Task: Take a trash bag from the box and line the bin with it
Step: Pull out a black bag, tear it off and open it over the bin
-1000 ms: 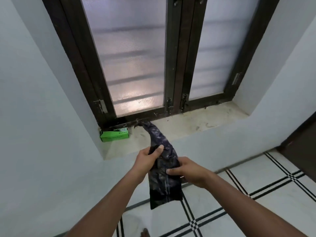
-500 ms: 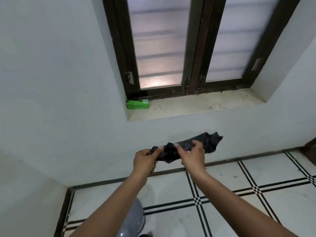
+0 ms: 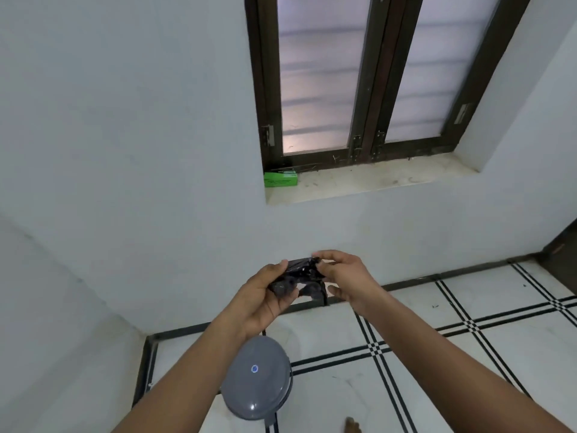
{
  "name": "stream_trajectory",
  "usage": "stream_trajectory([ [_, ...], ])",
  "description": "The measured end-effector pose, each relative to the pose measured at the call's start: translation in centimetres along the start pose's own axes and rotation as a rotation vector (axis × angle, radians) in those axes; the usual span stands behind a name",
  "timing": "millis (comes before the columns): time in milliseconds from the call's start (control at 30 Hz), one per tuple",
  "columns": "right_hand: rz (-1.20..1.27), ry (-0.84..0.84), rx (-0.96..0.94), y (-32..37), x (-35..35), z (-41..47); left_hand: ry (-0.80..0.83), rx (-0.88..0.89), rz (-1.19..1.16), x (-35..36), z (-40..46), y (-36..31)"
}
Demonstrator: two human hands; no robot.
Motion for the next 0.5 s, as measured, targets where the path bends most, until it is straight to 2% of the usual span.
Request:
stream_trajectory([
  [167, -0.454, -0.195, -0.211, -0.3, 4.2, -4.3, -0.056, 0.012, -0.022, -5.9, -4.4, 0.0],
  [300, -0.652, -0.377, -0.338, 0.0, 5.6, -7.4, -0.136, 0.019, 0.267, -9.0, -8.1, 0.6],
  [367, -0.501, -0.396, -0.287, 0.0, 5.7, -8.4, -0.128, 0.089, 0.465, -9.2, -10.0, 0.2],
  [500, 0.044, -0.255, -0.089, -1.6, 7.8, -9.6, -0.046, 0.205, 0.719, -8.8, -12.5, -0.2],
])
Point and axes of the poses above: each hand's wrist, its own z-axis towards the middle knuckle, its own x-axis out of the palm, y = z × x, the point moved 8 cm from there along z, towards the middle knuckle
